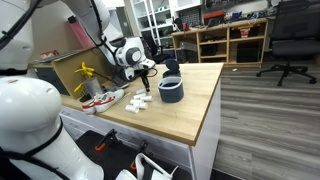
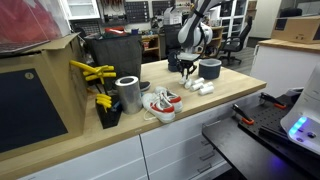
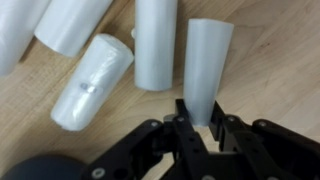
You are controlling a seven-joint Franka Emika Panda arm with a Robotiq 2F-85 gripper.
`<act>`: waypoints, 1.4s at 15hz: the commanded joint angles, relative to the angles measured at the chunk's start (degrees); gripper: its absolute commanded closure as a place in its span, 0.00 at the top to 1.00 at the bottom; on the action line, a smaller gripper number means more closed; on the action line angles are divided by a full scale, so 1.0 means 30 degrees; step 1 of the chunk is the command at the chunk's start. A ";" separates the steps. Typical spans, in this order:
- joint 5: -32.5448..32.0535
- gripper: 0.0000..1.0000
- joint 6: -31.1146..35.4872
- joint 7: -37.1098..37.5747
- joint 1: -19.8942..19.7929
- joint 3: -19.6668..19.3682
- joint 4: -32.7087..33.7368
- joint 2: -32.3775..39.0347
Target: Put one white object in the small bin
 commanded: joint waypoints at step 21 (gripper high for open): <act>-0.0154 1.00 0.1212 0.0821 0.0881 -0.0557 -0.1463 -0.3079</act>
